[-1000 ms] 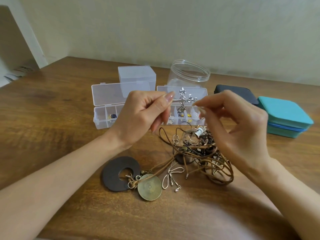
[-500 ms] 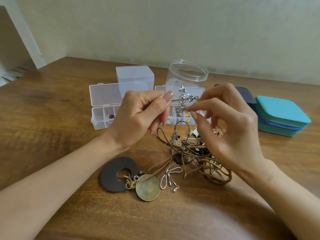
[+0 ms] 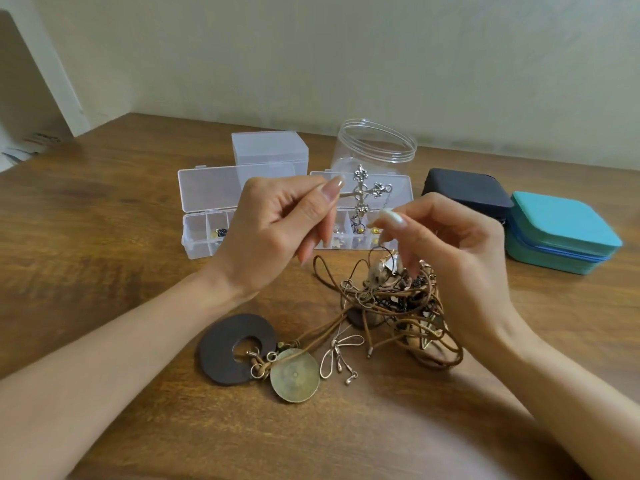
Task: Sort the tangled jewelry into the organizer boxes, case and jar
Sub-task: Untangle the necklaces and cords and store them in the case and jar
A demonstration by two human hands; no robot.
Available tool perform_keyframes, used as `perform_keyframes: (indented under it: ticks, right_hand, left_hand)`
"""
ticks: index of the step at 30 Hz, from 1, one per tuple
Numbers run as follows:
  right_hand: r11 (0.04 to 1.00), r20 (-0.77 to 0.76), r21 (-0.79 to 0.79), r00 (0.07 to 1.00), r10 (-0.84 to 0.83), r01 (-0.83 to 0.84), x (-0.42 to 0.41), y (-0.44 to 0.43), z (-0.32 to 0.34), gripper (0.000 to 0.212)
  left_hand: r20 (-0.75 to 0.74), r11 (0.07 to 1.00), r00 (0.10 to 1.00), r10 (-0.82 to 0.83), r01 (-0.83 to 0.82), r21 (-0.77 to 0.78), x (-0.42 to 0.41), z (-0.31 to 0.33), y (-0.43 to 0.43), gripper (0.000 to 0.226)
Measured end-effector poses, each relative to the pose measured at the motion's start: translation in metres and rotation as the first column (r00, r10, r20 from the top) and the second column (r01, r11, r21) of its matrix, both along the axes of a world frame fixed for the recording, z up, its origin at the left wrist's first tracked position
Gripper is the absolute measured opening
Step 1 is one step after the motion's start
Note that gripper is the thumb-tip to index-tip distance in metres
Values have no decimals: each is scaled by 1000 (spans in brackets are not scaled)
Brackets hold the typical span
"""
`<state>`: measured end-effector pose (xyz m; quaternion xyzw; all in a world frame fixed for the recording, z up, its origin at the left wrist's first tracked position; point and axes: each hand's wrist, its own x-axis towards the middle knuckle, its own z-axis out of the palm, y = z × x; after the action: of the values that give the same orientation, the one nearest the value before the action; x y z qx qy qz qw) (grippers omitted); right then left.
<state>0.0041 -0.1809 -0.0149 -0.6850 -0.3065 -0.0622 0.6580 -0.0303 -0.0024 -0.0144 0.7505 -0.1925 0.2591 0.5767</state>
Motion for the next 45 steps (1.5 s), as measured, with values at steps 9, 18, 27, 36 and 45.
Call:
perform_keyframes:
  ticks: [9, 18, 27, 36, 45]
  right_hand:
    - [997, 14, 83, 1000, 1, -2, -6, 2, 4, 13]
    - [1000, -43, 3, 999, -13, 13, -3, 4, 1, 17]
    - [982, 79, -181, 994, 70, -55, -4, 5, -3, 9]
    - [992, -14, 48, 993, 115, -114, 6, -5, 1, 24]
    - [976, -123, -96, 976, 181, -193, 0, 3, -4, 14]
  left_hand:
    - [-17, 1000, 1000, -7, 7, 3, 0, -1, 0, 46]
    - [-79, 996, 994, -81, 78, -34, -1, 2, -1, 47]
    - [-195, 979, 961, -197, 184, -83, -2, 2, -3, 44]
    - [-176, 983, 969, -176, 162, -91, -1, 2, 0, 46]
    - [-241, 972, 942, -232, 220, -79, -3, 6, -4, 51]
